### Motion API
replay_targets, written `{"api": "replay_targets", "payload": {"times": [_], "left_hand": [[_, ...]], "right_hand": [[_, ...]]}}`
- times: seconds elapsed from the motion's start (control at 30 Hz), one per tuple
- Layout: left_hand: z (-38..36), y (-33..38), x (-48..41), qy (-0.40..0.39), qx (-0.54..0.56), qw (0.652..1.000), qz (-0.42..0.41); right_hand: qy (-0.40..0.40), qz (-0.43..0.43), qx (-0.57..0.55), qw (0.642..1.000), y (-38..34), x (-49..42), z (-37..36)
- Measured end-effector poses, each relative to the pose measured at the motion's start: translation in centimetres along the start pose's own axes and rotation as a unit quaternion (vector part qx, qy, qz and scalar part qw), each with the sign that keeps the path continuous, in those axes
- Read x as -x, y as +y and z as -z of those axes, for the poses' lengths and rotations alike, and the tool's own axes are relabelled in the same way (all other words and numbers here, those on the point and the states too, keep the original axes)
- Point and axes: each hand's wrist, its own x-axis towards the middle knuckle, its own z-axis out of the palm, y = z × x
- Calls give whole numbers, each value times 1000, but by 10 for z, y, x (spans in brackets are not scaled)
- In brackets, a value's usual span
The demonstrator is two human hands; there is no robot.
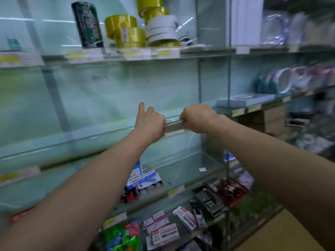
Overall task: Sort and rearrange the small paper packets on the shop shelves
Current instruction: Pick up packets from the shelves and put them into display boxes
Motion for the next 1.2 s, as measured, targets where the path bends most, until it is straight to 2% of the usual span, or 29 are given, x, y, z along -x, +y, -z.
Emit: {"api": "replay_targets", "payload": {"times": [0.27, 0.57, 0.9, 1.2], "left_hand": [[46, 119, -9, 13, -9, 999, -46], [73, 232, -27, -25, 85, 992, -94], [70, 322, -94, -22, 110, 983, -147], [62, 392, -195, -11, 127, 978, -162]], "right_hand": [[-35, -123, 100, 987, 107, 113, 20], [-90, -245, 102, 960, 192, 188, 24], [-103, -300, 133, 939, 277, 195, -12], [-128, -311, 124, 934, 375, 155, -43]]}}
